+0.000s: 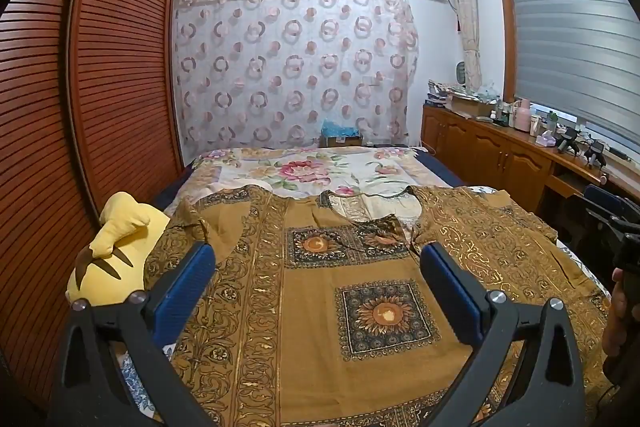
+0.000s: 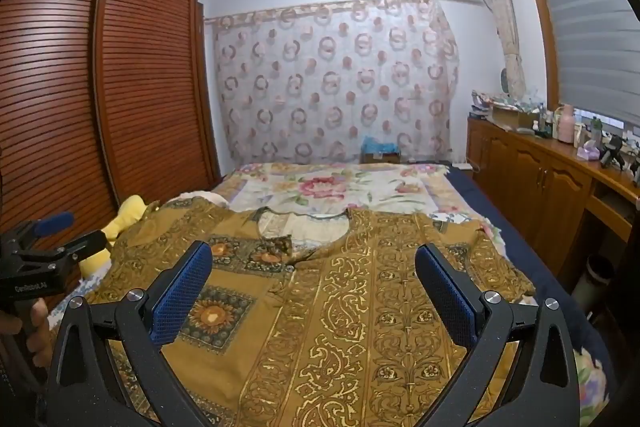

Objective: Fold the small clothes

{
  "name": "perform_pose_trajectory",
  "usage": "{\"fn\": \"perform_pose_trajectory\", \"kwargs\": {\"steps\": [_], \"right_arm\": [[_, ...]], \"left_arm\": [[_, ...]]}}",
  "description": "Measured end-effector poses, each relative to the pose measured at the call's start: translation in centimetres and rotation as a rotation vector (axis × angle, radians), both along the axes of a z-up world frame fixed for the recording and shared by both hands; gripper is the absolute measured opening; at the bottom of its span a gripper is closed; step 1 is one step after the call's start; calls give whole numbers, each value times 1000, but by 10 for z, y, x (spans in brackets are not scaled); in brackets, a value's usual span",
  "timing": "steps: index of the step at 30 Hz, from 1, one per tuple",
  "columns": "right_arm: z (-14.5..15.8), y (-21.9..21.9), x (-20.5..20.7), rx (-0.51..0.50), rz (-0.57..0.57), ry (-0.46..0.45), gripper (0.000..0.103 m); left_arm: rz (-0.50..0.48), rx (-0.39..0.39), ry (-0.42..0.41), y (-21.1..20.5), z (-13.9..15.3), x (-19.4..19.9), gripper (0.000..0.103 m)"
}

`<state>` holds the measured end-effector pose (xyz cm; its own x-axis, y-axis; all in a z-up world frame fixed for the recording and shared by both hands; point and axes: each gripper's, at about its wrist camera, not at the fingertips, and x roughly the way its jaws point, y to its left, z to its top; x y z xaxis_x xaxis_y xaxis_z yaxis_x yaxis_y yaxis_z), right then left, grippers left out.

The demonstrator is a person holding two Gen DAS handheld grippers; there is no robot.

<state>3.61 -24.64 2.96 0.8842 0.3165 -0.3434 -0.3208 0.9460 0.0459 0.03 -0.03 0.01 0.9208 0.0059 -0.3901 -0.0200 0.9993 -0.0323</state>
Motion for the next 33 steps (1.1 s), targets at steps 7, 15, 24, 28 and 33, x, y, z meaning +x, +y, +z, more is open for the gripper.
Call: {"fn": "perform_pose_trajectory", "kwargs": {"steps": [7,15,24,28,33], "right_arm": [[0,0,0,0,-1,0,103],[0,1,0,0,-2,-1,103],[0,1,0,0,-2,-2,103],[0,1,0,0,-1,-1,103],[0,1,0,0,-3,-1,103]], "left_arm": [[0,2,-4,0,0,1,103],[-2,2,-6,3,6,-3,103],[0,5,-9,2,6,-4,103],[0,6,-12,5,12,-5,103],[2,8,-14,0,23,-7,103]]}}
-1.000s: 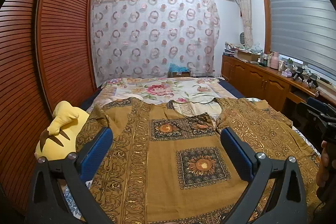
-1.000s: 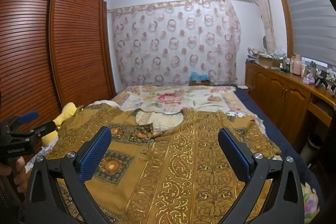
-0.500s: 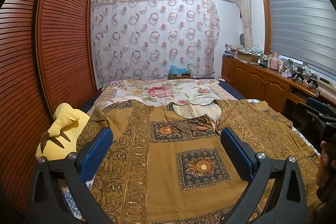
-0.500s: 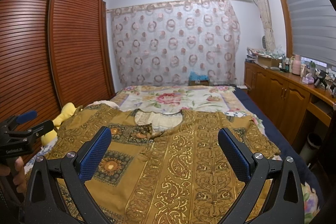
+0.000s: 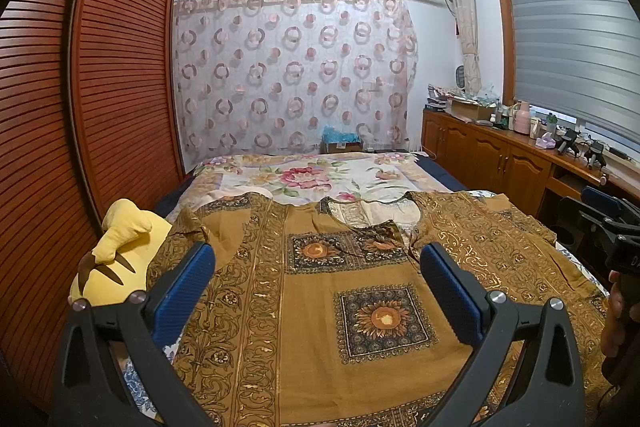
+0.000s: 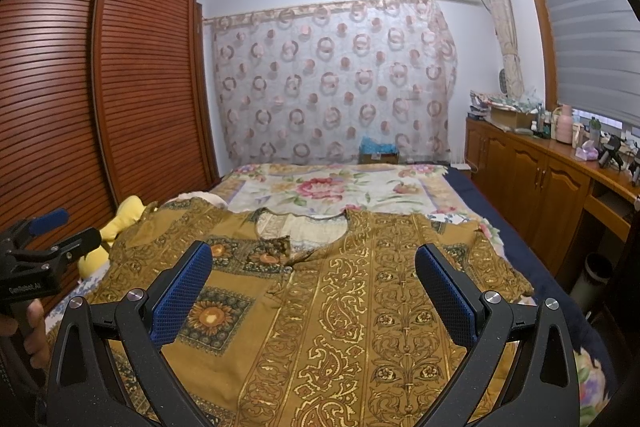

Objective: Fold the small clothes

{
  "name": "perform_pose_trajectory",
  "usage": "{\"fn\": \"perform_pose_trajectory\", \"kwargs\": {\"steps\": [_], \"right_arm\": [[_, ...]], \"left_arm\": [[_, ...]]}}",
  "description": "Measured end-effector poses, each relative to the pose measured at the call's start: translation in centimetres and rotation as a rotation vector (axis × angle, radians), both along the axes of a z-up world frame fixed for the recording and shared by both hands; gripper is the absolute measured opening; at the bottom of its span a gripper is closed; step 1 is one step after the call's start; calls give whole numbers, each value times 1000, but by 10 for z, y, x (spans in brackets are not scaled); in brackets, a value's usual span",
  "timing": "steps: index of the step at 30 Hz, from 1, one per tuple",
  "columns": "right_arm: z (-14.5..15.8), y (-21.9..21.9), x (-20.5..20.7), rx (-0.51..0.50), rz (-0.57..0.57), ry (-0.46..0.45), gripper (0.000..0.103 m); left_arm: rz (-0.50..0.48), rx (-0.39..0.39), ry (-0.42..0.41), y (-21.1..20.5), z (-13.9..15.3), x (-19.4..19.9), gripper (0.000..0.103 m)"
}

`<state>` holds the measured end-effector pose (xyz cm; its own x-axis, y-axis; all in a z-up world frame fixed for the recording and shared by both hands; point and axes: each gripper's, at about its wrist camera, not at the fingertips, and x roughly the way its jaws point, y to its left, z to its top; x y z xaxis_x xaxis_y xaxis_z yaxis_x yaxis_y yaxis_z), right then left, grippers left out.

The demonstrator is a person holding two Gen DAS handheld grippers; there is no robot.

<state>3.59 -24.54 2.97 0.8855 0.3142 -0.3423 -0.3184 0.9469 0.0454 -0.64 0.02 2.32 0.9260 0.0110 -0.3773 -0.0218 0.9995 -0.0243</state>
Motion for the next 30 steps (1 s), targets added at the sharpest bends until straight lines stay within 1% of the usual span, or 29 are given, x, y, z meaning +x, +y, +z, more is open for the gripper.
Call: {"fn": "perform_pose_trajectory", "kwargs": {"steps": [13,14,25,26,28,29,30], "right_arm": [[0,0,0,1,-1,0,103],[0,0,0,1,-1,0,103],[0,0,0,1,0,-1,103],[0,0,0,1,-1,-2,103],[0,1,0,1,0,-2,103],[0,1,0,1,-1,-1,103],[-2,-4,0,1,-1,-1,103]], "left_arm": [[0,3,-3,-1,-2,-1,103],[0,4,-5,-1,1,-1,103],[1,5,-7,-2,1,-3,103],[0,5,-8,-1,4,-3,103],[1,6,-7,-2,1,-3,103],[0,6,-8,-1,4,-3,103],[0,6,-8,-2,3,-3,103]]}}
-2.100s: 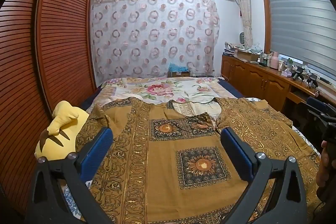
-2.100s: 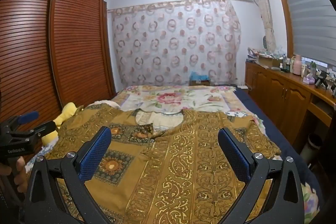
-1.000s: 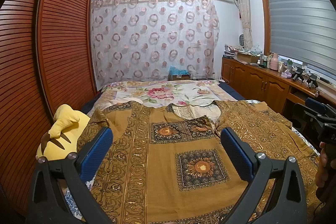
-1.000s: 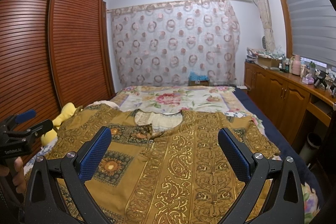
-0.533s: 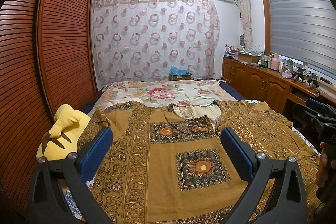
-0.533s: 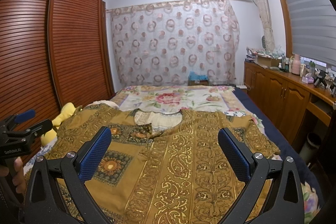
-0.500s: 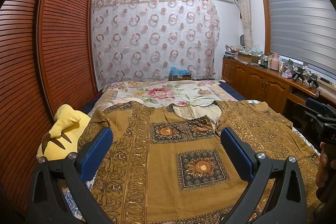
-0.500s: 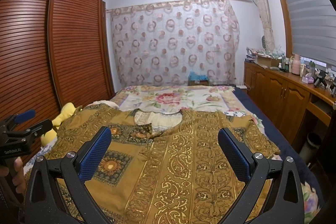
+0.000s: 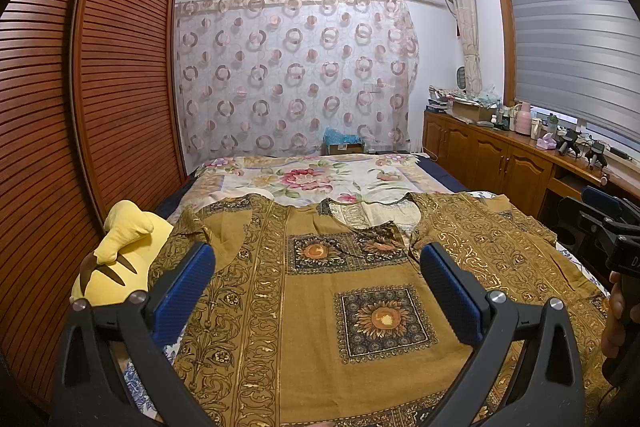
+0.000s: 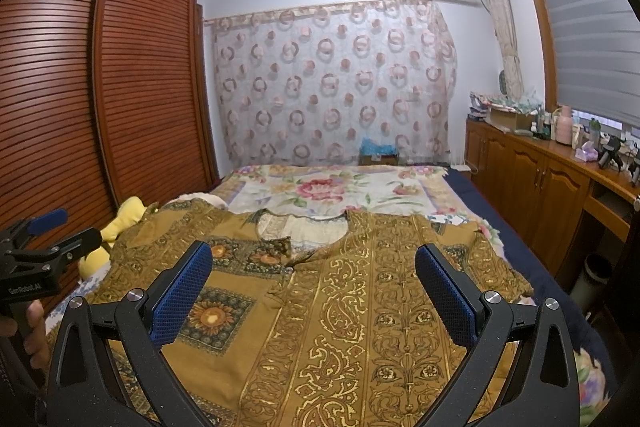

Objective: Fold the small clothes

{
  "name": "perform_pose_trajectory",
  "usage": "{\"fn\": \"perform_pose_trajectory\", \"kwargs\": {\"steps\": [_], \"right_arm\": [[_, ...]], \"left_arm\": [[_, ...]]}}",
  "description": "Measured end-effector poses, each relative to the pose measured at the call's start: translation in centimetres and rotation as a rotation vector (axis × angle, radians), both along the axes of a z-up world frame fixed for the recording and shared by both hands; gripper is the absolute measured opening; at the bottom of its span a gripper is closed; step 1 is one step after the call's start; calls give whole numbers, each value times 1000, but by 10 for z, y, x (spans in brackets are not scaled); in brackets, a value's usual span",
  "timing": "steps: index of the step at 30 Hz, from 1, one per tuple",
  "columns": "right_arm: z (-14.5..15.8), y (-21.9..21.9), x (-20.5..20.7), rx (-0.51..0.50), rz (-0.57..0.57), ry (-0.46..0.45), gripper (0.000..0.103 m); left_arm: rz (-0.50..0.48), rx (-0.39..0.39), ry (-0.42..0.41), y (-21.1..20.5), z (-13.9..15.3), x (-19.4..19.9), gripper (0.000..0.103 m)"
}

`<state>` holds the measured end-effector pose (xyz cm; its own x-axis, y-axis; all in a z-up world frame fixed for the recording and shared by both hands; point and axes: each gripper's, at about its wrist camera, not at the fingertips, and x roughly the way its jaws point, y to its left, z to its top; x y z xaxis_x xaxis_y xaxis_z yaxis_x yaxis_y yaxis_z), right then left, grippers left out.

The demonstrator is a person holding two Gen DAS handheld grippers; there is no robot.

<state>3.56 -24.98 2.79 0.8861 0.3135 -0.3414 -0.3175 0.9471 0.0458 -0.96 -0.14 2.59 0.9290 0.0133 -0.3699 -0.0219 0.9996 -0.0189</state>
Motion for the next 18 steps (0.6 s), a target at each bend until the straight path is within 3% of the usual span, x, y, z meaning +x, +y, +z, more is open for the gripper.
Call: {"fn": "perform_pose_trajectory", "kwargs": {"steps": [8,18], "right_arm": [[1,0,0,1,4,5,103],[-7,14,10,-19,45,35,103]], "left_arm": [[-2,-3,10,3,2,0,103],[-3,-15,62,38,-26,12,103]]}}
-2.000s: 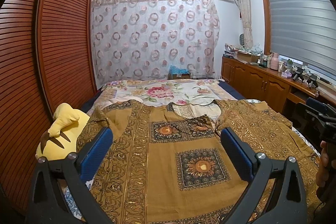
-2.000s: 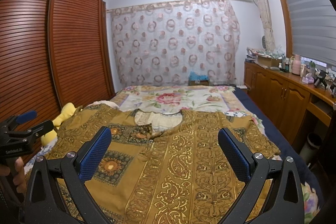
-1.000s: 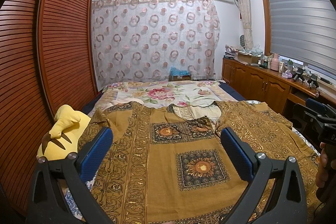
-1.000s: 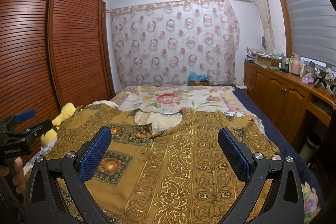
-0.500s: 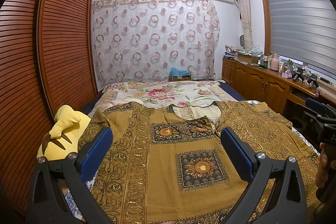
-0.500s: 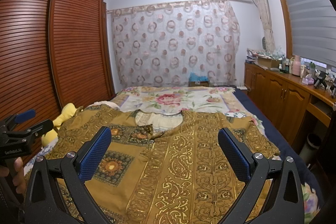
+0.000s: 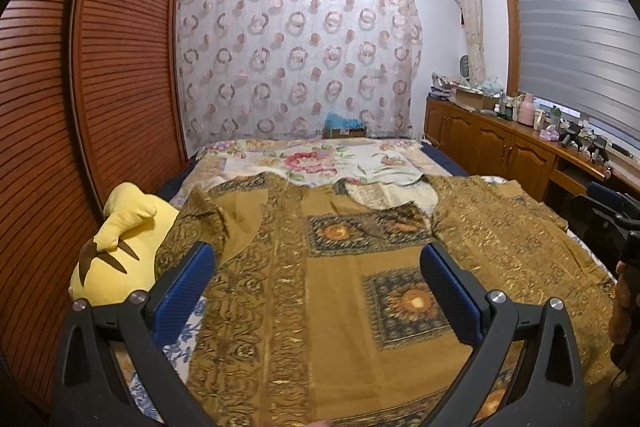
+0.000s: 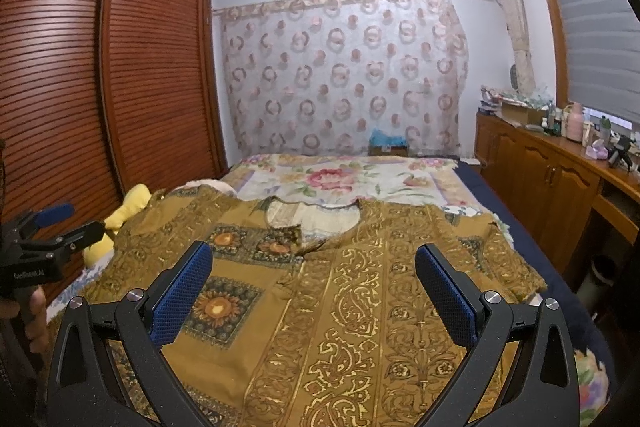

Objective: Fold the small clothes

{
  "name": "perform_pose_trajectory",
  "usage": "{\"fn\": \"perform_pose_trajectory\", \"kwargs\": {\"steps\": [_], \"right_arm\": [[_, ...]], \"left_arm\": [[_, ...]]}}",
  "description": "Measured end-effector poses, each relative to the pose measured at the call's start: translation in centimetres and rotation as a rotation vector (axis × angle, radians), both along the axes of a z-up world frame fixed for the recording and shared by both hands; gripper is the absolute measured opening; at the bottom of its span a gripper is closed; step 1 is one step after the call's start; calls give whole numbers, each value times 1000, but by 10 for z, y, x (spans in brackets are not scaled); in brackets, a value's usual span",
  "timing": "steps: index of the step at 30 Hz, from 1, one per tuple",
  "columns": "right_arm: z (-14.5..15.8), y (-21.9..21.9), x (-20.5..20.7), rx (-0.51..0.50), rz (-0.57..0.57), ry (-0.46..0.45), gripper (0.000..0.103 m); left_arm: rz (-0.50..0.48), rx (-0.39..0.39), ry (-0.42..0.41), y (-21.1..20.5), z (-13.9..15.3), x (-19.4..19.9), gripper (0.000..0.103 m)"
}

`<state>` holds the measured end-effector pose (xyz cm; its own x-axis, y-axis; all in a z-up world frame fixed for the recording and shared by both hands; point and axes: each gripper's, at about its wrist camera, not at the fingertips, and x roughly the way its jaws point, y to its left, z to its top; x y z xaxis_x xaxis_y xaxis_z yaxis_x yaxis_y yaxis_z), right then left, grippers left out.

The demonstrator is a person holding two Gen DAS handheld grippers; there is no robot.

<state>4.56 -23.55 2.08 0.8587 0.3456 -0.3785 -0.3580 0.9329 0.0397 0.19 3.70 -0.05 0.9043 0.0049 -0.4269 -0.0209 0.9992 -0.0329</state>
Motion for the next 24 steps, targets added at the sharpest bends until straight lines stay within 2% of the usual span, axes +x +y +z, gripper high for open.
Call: {"fn": "perform_pose_trajectory", "kwargs": {"steps": [17,24], "right_arm": [[-18,46,29,-53,107,58,103],[-28,68,41,-89,161,95,103]], "left_arm": [[52,2,106,85,-38,16,103],[79,-14,161,124,-55,24,98]]}}
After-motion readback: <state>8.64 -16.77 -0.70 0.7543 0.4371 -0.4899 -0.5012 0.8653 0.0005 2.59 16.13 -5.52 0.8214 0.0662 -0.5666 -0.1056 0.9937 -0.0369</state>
